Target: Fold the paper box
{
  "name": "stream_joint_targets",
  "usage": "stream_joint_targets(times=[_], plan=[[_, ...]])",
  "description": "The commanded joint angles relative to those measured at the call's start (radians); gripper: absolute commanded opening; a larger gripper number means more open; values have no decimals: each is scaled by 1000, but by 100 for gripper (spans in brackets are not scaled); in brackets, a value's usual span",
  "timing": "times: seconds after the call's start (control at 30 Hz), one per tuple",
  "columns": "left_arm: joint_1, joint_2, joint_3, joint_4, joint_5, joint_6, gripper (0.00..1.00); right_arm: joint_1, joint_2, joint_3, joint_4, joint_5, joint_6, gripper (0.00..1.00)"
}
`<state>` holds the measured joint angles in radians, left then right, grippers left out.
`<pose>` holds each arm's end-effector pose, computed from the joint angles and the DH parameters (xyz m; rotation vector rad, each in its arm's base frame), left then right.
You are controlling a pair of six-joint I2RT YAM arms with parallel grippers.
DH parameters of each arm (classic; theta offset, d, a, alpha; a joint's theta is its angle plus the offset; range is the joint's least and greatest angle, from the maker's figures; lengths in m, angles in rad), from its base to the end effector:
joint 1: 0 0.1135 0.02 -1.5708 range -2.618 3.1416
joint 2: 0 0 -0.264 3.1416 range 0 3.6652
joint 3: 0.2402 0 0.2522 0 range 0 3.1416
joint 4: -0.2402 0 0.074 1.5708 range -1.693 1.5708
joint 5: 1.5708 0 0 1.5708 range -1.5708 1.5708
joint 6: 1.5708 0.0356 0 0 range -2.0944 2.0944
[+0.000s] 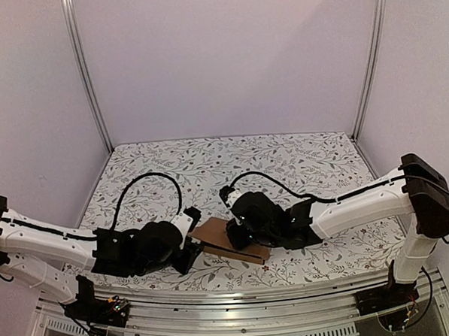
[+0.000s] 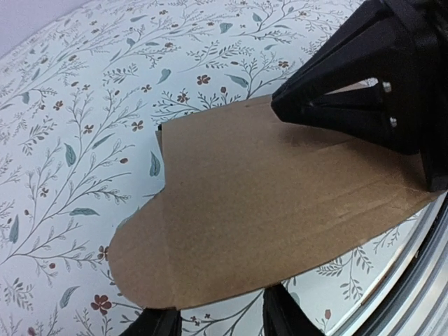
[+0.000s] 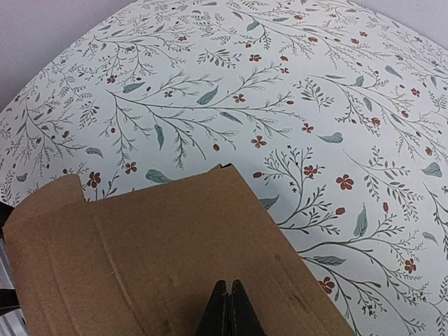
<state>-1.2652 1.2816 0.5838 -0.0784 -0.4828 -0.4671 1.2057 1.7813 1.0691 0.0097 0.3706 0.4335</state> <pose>0.0899 -0.2299 0.1812 0.6610 2.1666 -0.3610 0.1483 0.3518 0.1878 -0.6665 2.1592 0.4749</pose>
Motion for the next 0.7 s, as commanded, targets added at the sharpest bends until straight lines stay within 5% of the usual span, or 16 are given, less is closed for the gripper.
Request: stream_joint_targets(times=[0.0, 0.33, 0.67], plan=[[-20, -99, -56, -72, 80, -86, 39, 16, 67, -9, -19, 29, 25, 3], [-21, -369, -95, -193, 52, -113, 42, 18, 90, -38, -19, 22, 31, 2], [-3, -355, -13, -188, -28, -5, 48, 18, 91, -72, -19, 25, 44, 1]])
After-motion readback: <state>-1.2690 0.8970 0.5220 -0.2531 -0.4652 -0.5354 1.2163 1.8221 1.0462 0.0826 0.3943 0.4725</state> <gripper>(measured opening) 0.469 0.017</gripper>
